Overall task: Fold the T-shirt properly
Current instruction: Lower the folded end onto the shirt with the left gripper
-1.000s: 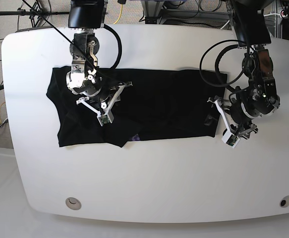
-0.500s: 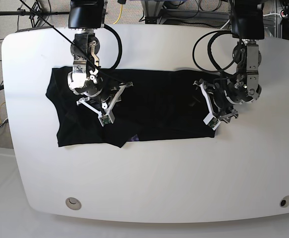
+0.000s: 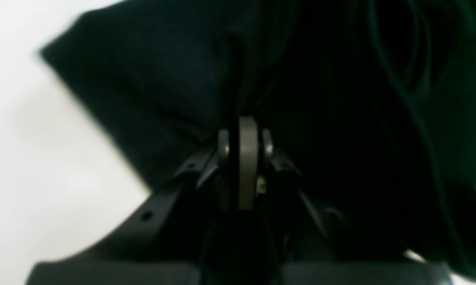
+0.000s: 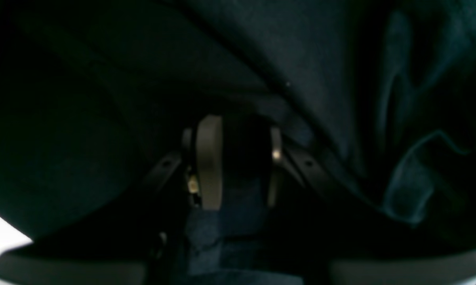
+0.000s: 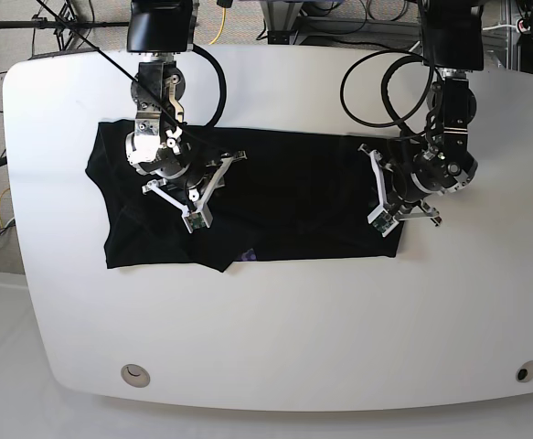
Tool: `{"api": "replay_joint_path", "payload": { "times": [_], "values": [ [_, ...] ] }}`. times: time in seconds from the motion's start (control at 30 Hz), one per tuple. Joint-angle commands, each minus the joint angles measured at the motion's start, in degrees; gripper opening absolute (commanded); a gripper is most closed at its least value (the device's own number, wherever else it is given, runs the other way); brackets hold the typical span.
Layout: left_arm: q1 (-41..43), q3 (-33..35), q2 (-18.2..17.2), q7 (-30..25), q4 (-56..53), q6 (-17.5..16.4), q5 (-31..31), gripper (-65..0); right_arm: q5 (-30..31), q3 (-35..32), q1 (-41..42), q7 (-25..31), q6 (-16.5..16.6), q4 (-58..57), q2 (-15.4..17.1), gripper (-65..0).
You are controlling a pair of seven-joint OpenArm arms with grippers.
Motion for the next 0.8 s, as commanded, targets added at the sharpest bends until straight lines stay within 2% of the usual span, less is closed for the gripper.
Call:
{"api": "replay_joint_path", "payload": {
  "times": [0.0,0.27,0.33,0.6,0.77],
  "values": [
    [-1.5,0.3,-1.3,0.3,3.4,0.1,-2.0,-64.4,-0.4,-0.1,0.3,-1.5,0.1,0.3,-0.1,-49.8],
    [-2.2,0.3,-2.3,3.4,6.0,0.1,-10.6,-56.3,-0.4,-0.1,0.2,-1.4,0.1,0.4,-0.1,-49.7],
    [-2.2,1.6,-2.0,2.9,4.6,0.1,-13.2,-51.0,-0.7,-0.3,0.2,-1.2,-0.2,0.4,0.4,-49.9],
    [-2.9,6.1,-1.6,2.5,2.8,0.1,-14.8,-57.0,-0.7,-0.3,0.3,-1.2,-0.2,0.6,0.5,-50.3],
    [-3.1,4.9,-2.3,4.1,1.8,0.1,-14.8,-56.9,-0.7,-0.3,0.4,-1.1,-0.3,2.3,0.3,-50.5]
  ]
}}
